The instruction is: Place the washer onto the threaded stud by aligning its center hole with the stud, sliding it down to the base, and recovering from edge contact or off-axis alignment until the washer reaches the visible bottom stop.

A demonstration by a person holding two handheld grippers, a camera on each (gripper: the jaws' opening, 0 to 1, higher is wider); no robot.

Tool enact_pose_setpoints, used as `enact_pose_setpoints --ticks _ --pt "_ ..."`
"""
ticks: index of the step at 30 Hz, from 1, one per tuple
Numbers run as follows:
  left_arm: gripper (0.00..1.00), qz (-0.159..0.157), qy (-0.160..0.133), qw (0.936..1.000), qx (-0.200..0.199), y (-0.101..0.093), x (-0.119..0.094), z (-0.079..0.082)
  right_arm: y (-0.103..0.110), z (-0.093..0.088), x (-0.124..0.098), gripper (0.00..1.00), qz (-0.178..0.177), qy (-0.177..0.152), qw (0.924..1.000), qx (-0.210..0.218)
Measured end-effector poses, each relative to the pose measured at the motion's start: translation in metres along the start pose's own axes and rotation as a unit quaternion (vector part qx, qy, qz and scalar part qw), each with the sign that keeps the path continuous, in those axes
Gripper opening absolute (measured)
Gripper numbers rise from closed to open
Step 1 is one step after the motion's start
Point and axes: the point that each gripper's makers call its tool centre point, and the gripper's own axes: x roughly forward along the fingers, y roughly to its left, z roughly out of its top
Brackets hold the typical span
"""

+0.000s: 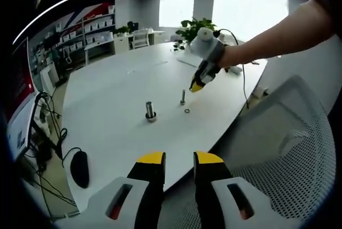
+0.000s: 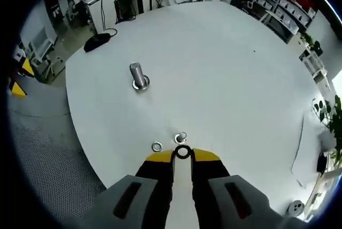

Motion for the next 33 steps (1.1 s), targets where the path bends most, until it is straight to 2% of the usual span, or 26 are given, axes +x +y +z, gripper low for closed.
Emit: enact_pose_setpoints --ticks 3,7,10,11,13,15,19,25,27,33 --pt "0.19 0.000 0.000 1.0000 -0.001 0.000 0.000 0.000 -0.005 0.014 0.006 0.14 0.001 -0.005 0.9999 -0.016" --pt "0.19 0.002 0.001 1.0000 -0.002 0.001 0.000 -0.001 -0.003 0.012 0.008 0.14 0.002 0.000 0.9996 -0.028" --pt "0.19 0.002 0.000 1.0000 -0.002 0.001 0.000 0.000 -0.016 0.014 0.023 0.14 0.004 0.004 0.9994 -0.033" --pt "0.19 0.002 0.000 1.0000 -0.002 0.001 0.000 0.000 -0.002 0.017 0.013 0.14 0.007 0.007 0.9993 -0.036" --pt "0.19 0.002 0.000 1.0000 -0.001 0.001 0.000 0.000 -0.006 0.012 0.020 0.14 0.009 0.011 0.9992 -0.038" --pt "0.19 0.001 0.000 1.0000 -0.001 0.001 0.000 0.000 -0.001 0.016 0.019 0.14 0.011 0.015 0.9989 -0.044" --pt "0.19 0.001 -0.001 1.0000 0.000 0.001 0.000 0.000 -0.004 0.009 0.020 0.14 0.006 0.021 0.9987 -0.046" --pt "0.19 0.000 -0.001 1.0000 0.000 0.001 0.000 0.000 -0.007 0.010 0.033 0.14 0.014 0.029 0.9982 -0.051" --pt "0.19 -0.001 -0.001 1.0000 0.000 0.000 0.000 0.000 0.000 0.006 0.025 0.14 0.014 0.031 0.9983 -0.048" --pt "0.19 -0.001 -0.001 1.0000 0.000 0.000 0.000 0.000 -0.004 0.009 0.033 0.14 0.017 0.034 0.9983 -0.045"
